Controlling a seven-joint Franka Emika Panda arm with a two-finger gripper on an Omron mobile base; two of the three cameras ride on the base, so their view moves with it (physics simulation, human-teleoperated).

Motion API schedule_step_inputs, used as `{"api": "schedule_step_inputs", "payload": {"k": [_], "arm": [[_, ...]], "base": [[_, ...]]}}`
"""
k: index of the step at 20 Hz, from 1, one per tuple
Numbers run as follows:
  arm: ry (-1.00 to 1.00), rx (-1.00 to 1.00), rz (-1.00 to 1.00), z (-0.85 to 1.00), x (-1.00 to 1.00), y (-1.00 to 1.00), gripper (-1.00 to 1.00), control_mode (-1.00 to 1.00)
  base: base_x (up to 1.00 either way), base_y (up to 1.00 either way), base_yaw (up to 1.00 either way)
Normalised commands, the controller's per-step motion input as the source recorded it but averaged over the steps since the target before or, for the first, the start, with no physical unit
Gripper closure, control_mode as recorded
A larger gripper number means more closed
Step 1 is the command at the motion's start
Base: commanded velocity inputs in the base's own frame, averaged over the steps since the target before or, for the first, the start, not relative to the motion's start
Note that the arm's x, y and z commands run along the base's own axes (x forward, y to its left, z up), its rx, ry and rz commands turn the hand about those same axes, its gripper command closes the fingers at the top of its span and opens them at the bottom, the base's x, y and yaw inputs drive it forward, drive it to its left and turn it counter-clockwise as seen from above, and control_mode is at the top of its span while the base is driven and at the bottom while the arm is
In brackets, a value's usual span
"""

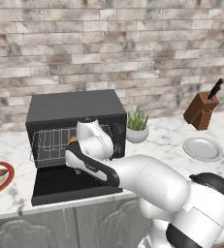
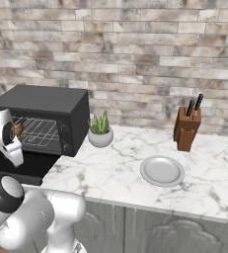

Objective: Open the toaster oven door. Place the baguette on the bottom rack in the toaster oven and place the chicken drumstick on the top rack.

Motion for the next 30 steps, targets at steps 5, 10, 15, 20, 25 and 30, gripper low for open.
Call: {"api": "schedule_step_inputs", "payload": {"k": [5,10,15,20,25,30], "arm": [[-0.02,-0.04,0.01,-0.27,0.29,0.00,-1.00,-1.00],[-0.02,0.00,0.00,-0.09,0.17,0.00,-1.00,-1.00],[-0.02,0.00,0.00,-0.09,0.17,0.00,-1.00,-1.00],[-0.04,0.00,-0.01,0.00,0.23,0.00,-1.00,-1.00],[-0.01,0.00,-0.06,0.05,0.29,0.00,-1.00,-1.00],[0.00,0.01,-0.09,0.05,0.27,0.00,-1.00,-1.00]], "base": [[0.00,0.00,0.00],[0.00,0.00,0.00],[0.00,0.00,0.00],[0.00,0.00,0.00],[0.00,0.00,0.00],[0.00,0.00,0.00]]}}
